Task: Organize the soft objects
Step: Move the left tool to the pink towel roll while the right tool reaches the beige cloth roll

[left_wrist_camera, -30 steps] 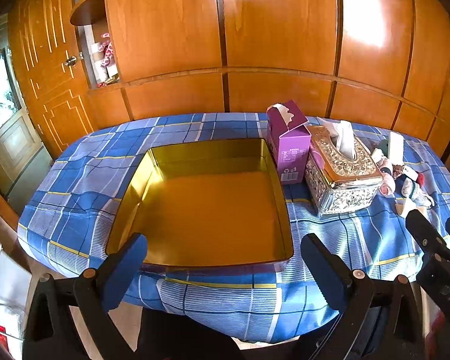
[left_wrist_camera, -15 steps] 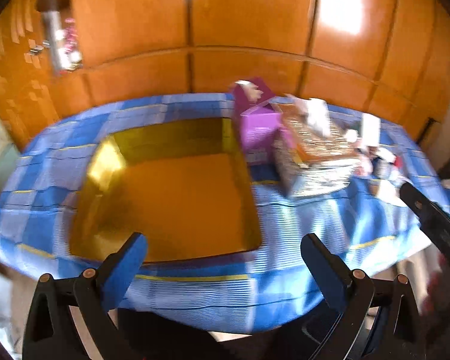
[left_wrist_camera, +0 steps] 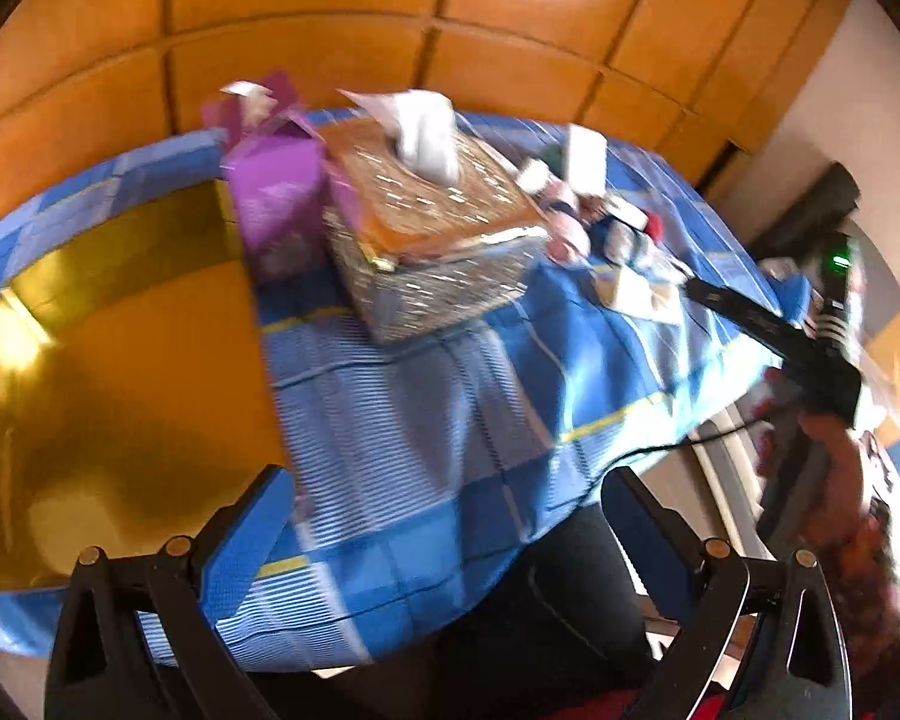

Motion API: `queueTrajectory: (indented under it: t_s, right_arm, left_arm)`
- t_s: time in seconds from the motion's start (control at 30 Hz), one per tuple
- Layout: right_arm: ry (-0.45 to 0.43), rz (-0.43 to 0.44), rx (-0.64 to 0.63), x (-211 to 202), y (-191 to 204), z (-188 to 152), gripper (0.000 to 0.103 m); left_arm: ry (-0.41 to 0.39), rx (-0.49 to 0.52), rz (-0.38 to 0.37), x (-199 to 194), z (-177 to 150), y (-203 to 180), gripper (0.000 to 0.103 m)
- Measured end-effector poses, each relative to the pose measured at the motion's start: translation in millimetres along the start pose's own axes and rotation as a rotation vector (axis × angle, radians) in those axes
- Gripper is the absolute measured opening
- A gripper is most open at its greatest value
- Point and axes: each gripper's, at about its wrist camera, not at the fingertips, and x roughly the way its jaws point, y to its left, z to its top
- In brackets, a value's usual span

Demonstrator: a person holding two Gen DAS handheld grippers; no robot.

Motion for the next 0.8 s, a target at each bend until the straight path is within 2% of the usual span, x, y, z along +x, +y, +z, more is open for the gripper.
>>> queueTrajectory:
  t_s: [0.2,0.3,0.37,0.5,0.57,0.7,0.77,0.8]
  right_arm:
    - [0.024,0.043,-0.073,35,-2,9,0.097]
    - [0.002,0.047,-0.174,47,7,15,0.097]
    - [0.026,0.049,-0.238,58,11,19,0.096]
    - [0.106,0.099,-0.302,82,8,22,0.096]
    - [0.128,0.108,-0.358,89,6,20,0.096]
    - [0.144,0.155,-0.407,95,4,20,0.096]
    - [0.148,0.168,-0.41,97,4,22,0.093]
    - [0.152,0.177,-0.416,99,5,23,0.088]
  left_arm:
    - [0.006,0.031,0.001,12,20,-16,0.103]
    - [0.019,0.026,-0.07,19,30,-17,0.103]
    - [0.013,0.021,-0.085,22,36,-19,0.103]
    - [-0.01,0.11,-0.049,22,46,-40,0.103]
    - [-0.01,0.123,-0.074,23,53,-48,0.103]
    - [0.034,0.124,-0.091,35,77,-66,0.103]
    - [0.058,0.125,-0.102,42,89,-74,0.103]
    - [0.066,0.132,-0.111,46,96,-79,0.103]
